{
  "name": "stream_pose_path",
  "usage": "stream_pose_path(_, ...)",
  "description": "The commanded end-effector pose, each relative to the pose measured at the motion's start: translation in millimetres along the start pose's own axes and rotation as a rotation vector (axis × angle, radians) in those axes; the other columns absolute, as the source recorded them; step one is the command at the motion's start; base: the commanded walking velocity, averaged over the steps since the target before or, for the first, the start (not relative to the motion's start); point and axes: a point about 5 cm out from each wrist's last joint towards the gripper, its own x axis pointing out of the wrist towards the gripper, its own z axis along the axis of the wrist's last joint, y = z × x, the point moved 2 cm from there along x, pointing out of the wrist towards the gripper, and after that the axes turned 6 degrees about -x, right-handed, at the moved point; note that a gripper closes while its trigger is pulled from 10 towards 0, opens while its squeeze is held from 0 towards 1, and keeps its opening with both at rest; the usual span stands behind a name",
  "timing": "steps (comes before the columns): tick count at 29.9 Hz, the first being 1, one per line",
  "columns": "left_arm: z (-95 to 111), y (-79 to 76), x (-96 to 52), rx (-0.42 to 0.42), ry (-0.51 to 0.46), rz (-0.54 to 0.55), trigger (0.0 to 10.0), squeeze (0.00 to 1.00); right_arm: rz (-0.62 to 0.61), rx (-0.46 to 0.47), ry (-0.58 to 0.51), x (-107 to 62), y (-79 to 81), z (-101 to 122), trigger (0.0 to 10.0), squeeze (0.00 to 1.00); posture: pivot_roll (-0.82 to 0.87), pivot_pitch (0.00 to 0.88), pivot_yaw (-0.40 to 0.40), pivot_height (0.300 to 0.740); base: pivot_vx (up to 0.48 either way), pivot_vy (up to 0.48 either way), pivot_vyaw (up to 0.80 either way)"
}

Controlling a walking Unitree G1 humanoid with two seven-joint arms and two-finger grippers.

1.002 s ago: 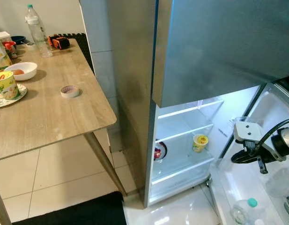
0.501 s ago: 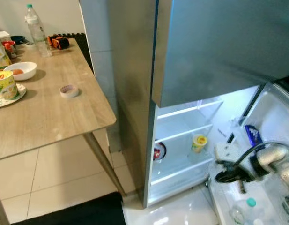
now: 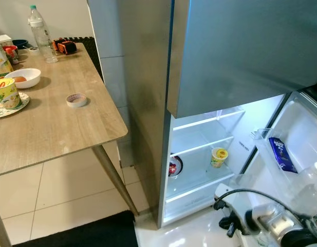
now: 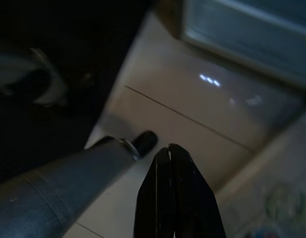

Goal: Restocking fridge

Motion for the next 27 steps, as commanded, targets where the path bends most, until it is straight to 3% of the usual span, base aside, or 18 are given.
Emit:
stream_pose_path(1, -9.9, -3.8, -0.8, -0.004, 0.03, -0.007, 10.0, 0.0, -0.046, 0.051, 0.0, -1.8, -5.1, -5.4, 10.0, 0.0, -0.11, 0.04, -0.045, 0.74, 0.0, 0.0, 0.0)
stream_pose_path(5, -10.2, -1.7, -1.0, -0.006, 0.03, -0.003, 10.0, 0.0, -0.177, 0.139, 0.005, -9.0, -19.9, -17.2, 10.0, 0.0, -0.1, 0.041, -0.046, 0.74, 0.0, 0.0, 0.0)
stream_pose_path(9, -12.1, 0.1, -1.4, -0.006, 0.033, 0.002, 10.0, 0.0, -0.37, 0.259, -0.009, -33.3, -51.2, -30.5, 10.0, 0.0, -0.1, 0.044, -0.048, 0.74, 0.0, 0.0, 0.0)
stream_pose_path(11, -13.0, -0.2, -1.6, -0.005, 0.035, 0.001, 10.0, 0.0, -0.421, 0.281, -0.009, -40.9, -59.6, -33.6, 10.0, 0.0, -0.11, 0.043, -0.05, 0.74, 0.0, 0.0, 0.0)
stream_pose_path(21, -13.3, -2.6, -1.4, -0.001, 0.037, -0.004, 10.0, 0.0, -0.582, 0.36, -0.012, -65.6, -83.1, -44.9, 10.0, 0.0, -0.11, 0.034, -0.052, 0.74, 0.0, 0.0, 0.0)
stream_pose_path(27, -8.7, -2.1, -0.8, 0.002, 0.027, -0.003, 10.0, 0.0, -0.709, 0.417, 0.018, -90.0, -97.8, -63.8, 10.0, 0.0, -0.11, 0.03, -0.052, 0.74, 0.0, 0.0, 0.0)
